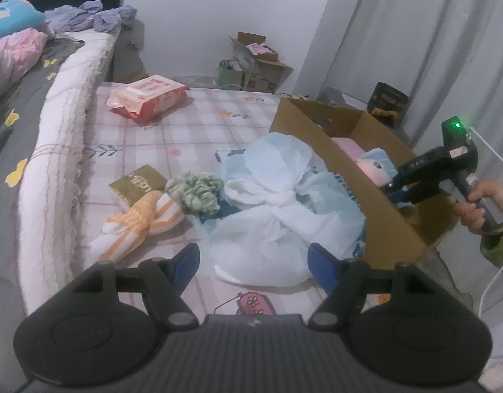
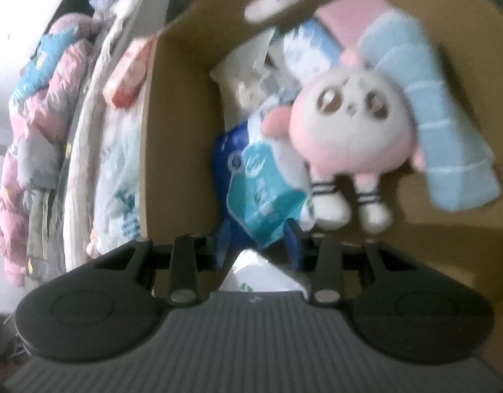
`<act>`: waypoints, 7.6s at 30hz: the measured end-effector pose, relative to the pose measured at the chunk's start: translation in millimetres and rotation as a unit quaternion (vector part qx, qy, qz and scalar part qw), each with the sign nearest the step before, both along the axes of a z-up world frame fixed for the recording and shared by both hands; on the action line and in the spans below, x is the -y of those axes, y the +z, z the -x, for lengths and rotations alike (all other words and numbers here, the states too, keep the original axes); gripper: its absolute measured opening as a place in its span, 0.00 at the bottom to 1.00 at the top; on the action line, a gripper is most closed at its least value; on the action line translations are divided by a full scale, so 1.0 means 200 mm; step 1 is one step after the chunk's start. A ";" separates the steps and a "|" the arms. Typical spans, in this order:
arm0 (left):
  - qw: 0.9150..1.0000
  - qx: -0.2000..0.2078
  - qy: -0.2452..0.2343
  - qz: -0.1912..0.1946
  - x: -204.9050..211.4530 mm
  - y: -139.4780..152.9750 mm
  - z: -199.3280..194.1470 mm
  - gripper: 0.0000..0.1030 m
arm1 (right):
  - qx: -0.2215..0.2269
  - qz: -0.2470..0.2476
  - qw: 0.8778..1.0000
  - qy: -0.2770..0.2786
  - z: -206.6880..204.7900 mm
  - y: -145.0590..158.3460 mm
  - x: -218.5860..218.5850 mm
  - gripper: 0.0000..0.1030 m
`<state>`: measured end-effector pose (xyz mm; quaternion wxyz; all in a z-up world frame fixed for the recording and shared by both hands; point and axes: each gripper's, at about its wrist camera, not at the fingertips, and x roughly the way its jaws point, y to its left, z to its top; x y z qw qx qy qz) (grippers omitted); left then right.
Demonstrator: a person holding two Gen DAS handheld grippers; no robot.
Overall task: Organize soft objects
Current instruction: 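Move both tools back to the pile toward the striped sock bundle, then grasp the orange-striped sock bundle with the left tool while the right tool grasps the green scrunchie, then carry the sock bundle into the box and open the left tool, then grasp the gold LC snack packet with the left tool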
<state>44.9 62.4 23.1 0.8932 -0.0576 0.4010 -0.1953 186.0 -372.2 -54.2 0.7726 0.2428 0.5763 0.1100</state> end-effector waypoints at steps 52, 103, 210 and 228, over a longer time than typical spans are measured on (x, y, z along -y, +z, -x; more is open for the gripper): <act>0.973 0.011 -0.014 -0.232 -0.08 -0.49 -0.56 0.70 | 0.005 0.150 0.893 0.424 -0.76 -0.10 -1.83 0.79; 0.994 0.084 0.058 -0.031 -0.16 0.19 -0.28 0.47 | 0.139 0.016 0.945 0.294 -0.40 0.52 -1.36 0.11; 0.961 -0.017 -0.115 -0.252 -0.17 -0.38 -1.00 0.85 | 0.187 0.175 0.807 0.532 -0.37 0.16 -1.84 0.82; 0.956 -0.083 -0.124 -0.252 -0.21 -0.49 -1.17 0.56 | 0.141 0.197 0.776 0.583 -0.51 -0.15 -1.99 0.46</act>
